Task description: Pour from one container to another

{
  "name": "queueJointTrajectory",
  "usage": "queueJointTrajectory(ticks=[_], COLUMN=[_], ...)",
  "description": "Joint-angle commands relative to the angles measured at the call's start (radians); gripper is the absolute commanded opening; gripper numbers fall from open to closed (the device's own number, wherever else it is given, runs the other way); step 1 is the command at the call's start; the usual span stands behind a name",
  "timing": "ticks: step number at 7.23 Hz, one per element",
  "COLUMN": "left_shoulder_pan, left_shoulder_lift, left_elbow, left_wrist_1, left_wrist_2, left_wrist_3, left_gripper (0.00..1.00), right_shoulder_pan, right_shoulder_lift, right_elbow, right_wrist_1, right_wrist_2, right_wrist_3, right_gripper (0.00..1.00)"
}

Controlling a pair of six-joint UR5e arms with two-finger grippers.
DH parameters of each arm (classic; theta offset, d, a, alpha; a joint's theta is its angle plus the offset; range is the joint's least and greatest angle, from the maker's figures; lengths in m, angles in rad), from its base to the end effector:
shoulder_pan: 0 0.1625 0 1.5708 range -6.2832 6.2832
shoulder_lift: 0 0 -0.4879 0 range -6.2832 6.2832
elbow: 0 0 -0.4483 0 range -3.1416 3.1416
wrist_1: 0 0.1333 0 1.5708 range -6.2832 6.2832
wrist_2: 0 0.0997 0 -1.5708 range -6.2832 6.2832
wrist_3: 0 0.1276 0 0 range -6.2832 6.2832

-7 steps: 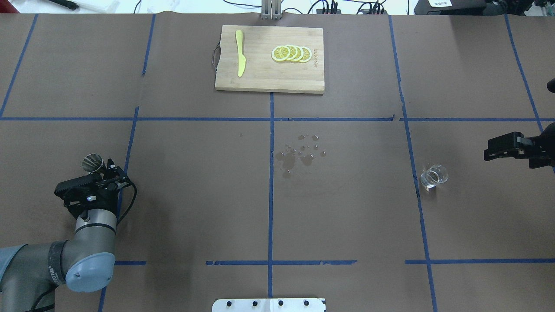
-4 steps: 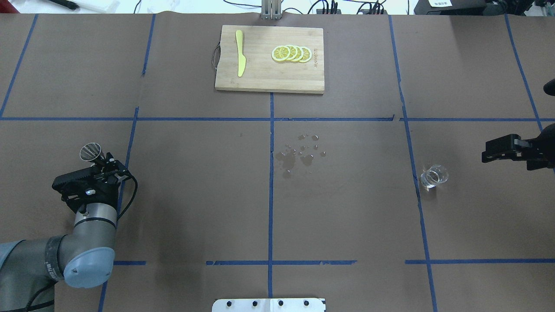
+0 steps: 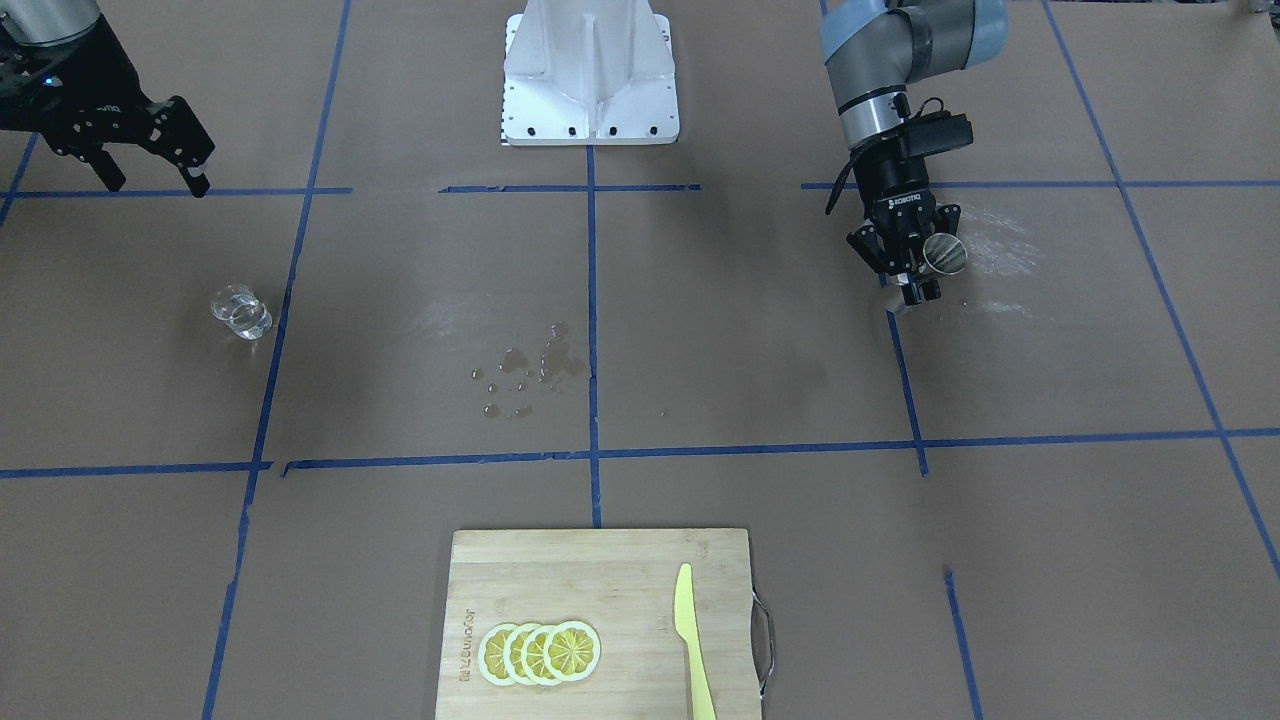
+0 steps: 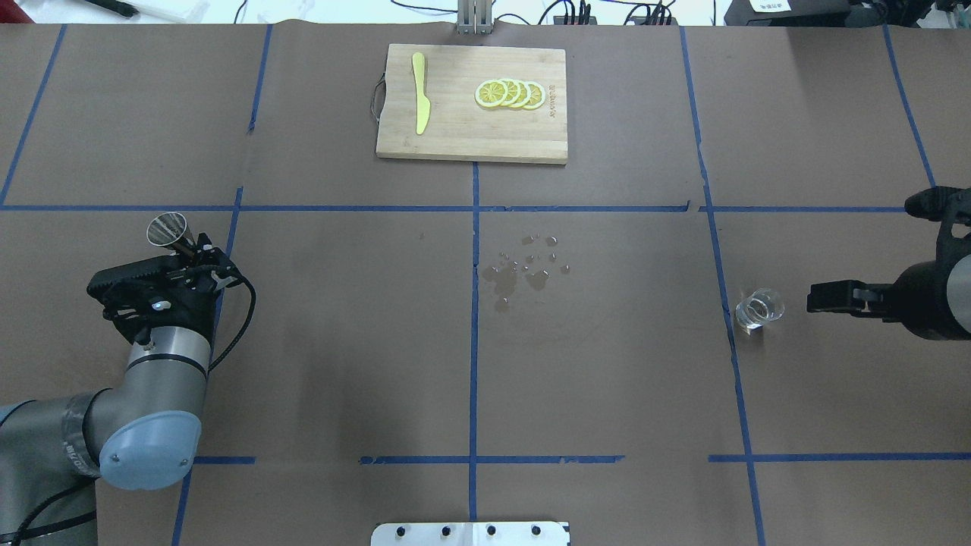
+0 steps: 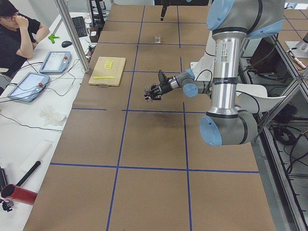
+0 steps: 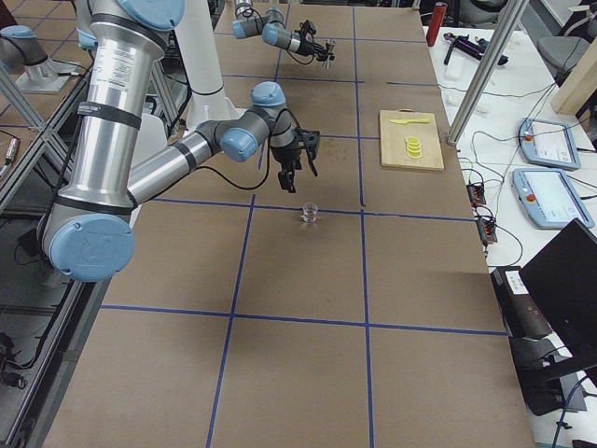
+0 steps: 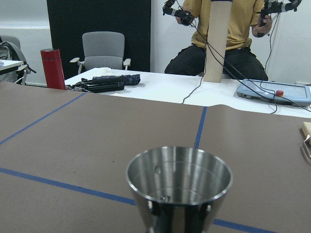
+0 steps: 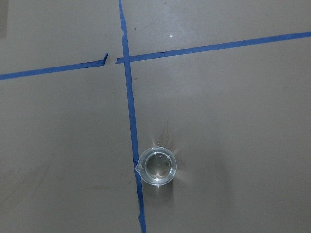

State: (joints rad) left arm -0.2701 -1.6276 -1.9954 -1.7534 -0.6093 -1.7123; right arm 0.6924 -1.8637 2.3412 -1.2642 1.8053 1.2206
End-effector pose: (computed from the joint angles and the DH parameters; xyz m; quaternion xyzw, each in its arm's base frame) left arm 0.4652 -0.3757 0.4381 0.4549 0.2603 -0.3188 0.7897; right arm -0.2537 -0.3450 0.4411 0.0952 -0.3829 0.1122 0.9120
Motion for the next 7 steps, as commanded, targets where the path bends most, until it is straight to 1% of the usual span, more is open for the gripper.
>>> queueJointTrajectory(ticks=[1, 2, 3, 4, 5, 6, 7], left_shoulder_pan=[-0.009, -0.011, -0.008, -0.011, -0.011, -0.011, -0.011], left_shoulder_lift=[-0.021, -0.021, -0.023, -0.021, -0.012, -0.012, -0.018], left_elbow=[-0.002, -0.002, 0.001, 0.004, 0.012, 0.030, 0.035], left_wrist_1=[-0.032, -0.097, -0.213, -0.316, -0.412, -0.455, -0.457], left_wrist_2=[-0.007, -0.007, -0.010, -0.024, -0.064, -0.069, -0.069], left_wrist_3=[0.054, 0.139, 0.223, 0.312, 0.374, 0.388, 0.388], left_gripper=[0.00, 0.00, 0.00, 0.00, 0.00, 0.00, 0.00], right_shoulder_pan=[-0.095, -0.141, -0.199, -0.253, -0.310, -0.368, -0.402], right_shoulder_lift=[-0.065, -0.061, -0.061, -0.061, -0.061, -0.061, -0.058], right_elbow=[-0.003, -0.003, -0.026, -0.095, -0.167, -0.205, -0.217], right_wrist_1=[0.115, 0.118, 0.146, 0.245, 0.341, 0.359, 0.367], right_wrist_2=[-0.145, -0.237, -0.323, -0.398, -0.500, -0.612, -0.673], right_wrist_3=[0.040, 0.042, 0.054, 0.091, 0.108, 0.111, 0.131], right_gripper=[1.00, 1.00, 1.00, 1.00, 1.00, 1.00, 1.00])
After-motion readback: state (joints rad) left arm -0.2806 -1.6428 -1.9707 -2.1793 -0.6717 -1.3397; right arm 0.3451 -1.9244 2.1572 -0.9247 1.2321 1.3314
